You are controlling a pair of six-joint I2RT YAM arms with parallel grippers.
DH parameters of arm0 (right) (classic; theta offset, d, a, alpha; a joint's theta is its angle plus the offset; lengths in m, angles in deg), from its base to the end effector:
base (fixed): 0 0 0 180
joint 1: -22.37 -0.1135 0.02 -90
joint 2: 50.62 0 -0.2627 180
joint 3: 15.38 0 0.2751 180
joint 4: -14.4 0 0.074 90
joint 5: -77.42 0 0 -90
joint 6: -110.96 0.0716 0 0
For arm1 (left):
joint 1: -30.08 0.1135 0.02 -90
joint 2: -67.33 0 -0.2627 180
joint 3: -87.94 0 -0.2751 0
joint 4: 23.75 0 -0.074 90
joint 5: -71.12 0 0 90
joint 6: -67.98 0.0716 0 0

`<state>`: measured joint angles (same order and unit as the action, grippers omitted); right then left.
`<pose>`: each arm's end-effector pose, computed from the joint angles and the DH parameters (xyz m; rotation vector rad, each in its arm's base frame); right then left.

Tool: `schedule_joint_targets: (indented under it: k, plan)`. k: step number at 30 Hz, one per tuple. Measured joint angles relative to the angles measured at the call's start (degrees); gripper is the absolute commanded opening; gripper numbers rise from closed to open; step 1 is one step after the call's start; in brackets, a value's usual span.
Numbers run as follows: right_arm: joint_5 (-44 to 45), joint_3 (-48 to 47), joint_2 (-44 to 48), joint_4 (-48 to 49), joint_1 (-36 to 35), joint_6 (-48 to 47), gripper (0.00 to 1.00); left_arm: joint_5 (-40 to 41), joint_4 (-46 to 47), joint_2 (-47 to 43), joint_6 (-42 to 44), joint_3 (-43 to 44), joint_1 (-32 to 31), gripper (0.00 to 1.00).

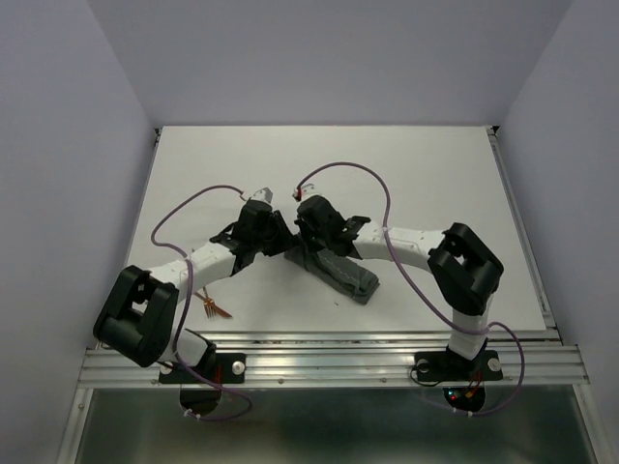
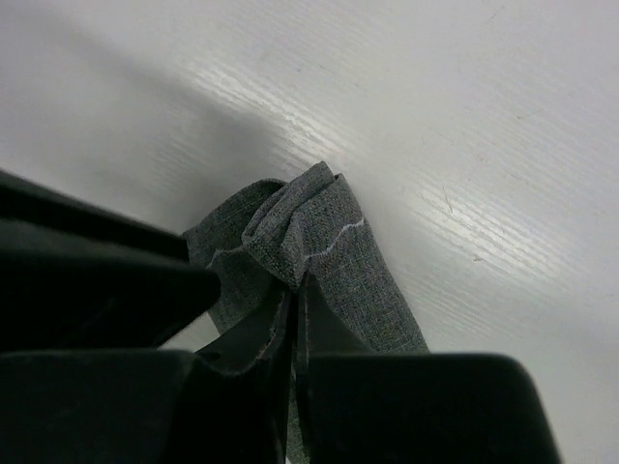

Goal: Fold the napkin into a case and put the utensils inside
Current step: Grasp the top corner of the smaller rectangle folded napkin at the center of the board.

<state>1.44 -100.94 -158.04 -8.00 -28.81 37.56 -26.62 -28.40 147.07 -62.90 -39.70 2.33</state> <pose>0.2998 0.3450 0.1616 -0.5776 2.2626 0.3104 0.2967 -0.1670 0.1686 -0.1730 2.2383 -0.8259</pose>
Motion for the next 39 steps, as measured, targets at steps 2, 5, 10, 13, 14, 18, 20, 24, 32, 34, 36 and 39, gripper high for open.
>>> schedule_joint_targets:
  k: [2,5,10,13,14,18,20,24,32,34,36,39]
  plan:
    - [-0.61,0.44,0.35,0.13,0.61,0.61,0.02,1.07,-0.98,0.22,0.39,0.0,-2.08,0.36]
    - [-1.36,1.09,0.79,0.44,1.22,1.6,0.02,2.97,-2.58,2.01,0.79,0.59,-5.68,0.36]
    - [-2.99,2.27,1.84,1.27,2.27,3.04,0.02,5.33,-3.56,5.64,0.83,1.62,-8.59,0.38]
    - [-3.91,2.64,2.4,1.31,2.56,3.37,0.02,6.8,-3.96,6.38,0.72,1.62,-8.92,0.38]
    - [-4.11,2.64,2.45,1.36,2.67,3.5,0.02,7.23,-3.96,6.58,0.59,1.64,-8.9,0.38]
    - [-5.09,2.67,2.54,1.38,3.17,3.87,0.02,8.28,-4.09,7.54,0.37,2.34,-8.96,0.37]
    - [-5.38,2.69,2.56,1.38,3.17,4.0,0.02,8.55,-4.02,8.31,0.31,2.99,-9.05,0.35]
    - [-5.88,3.34,2.82,1.73,3.21,4.15,0.02,9.2,-4.04,9.9,0.09,4.24,-9.4,0.26]
    - [-6.99,4.46,2.89,2.19,3.21,4.22,0.03,9.57,-4.42,11.56,-0.11,5.4,-9.42,0.0]
    - [-7.13,4.48,2.91,2.21,3.21,4.24,0.02,9.55,-4.5,11.8,-0.07,5.77,-9.44,0.0]
    - [-7.37,4.57,3.15,2.29,3.21,4.31,0.02,9.55,-4.57,11.82,-0.11,5.9,-9.44,0.0]
    - [-7.48,4.61,3.41,2.36,3.21,4.42,0.03,9.55,-4.59,11.82,-0.11,6.03,-9.44,0.0]
